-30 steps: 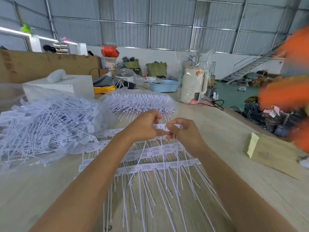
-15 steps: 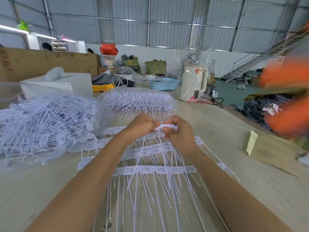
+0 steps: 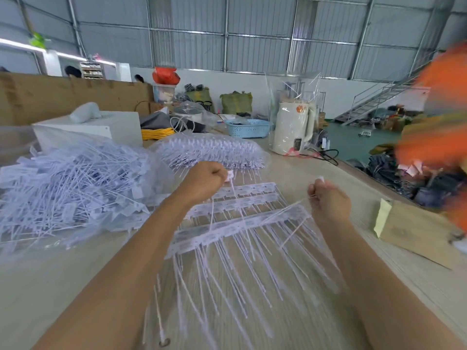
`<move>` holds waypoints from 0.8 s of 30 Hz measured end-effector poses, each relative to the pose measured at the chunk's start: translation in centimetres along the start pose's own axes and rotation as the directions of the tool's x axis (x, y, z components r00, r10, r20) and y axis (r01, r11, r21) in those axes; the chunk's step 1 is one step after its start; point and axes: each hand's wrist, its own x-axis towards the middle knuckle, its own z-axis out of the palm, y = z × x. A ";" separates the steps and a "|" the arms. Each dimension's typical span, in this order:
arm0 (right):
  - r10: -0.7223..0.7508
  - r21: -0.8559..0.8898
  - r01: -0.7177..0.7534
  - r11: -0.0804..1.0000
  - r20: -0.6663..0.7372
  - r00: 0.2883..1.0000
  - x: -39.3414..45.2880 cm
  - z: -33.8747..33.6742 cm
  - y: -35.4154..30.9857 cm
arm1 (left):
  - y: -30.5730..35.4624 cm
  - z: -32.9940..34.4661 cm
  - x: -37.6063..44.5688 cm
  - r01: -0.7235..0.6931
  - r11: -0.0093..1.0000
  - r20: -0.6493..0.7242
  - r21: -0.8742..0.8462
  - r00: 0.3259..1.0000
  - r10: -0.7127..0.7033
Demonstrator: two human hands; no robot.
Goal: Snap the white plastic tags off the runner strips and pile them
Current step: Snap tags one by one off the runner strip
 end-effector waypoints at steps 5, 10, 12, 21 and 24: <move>-0.131 0.140 0.128 0.982 0.009 0.991 -1.2 1.5 -1.7 | 0.4 0.2 0.0 -0.234 0.916 0.077 0.326 0.972 0.221; -0.449 -0.066 0.493 0.868 0.321 0.834 -3.8 3.4 -2.7 | 1.8 0.0 -0.3 -0.295 0.922 -0.091 0.249 0.941 0.326; -0.502 -0.051 0.556 0.830 0.367 0.783 -4.5 4.0 -3.0 | 2.5 -0.3 -0.4 -0.289 0.934 -0.181 0.210 0.927 0.328; -0.449 -0.099 0.567 0.818 0.506 0.736 -6.1 5.2 -3.8 | 4.1 0.3 -1.1 -0.327 0.937 -0.178 0.120 0.922 0.344; -0.349 -0.098 0.449 0.888 0.491 0.798 -6.1 5.3 -4.0 | 4.1 0.6 -1.3 -0.266 0.963 -0.153 -0.048 0.954 0.256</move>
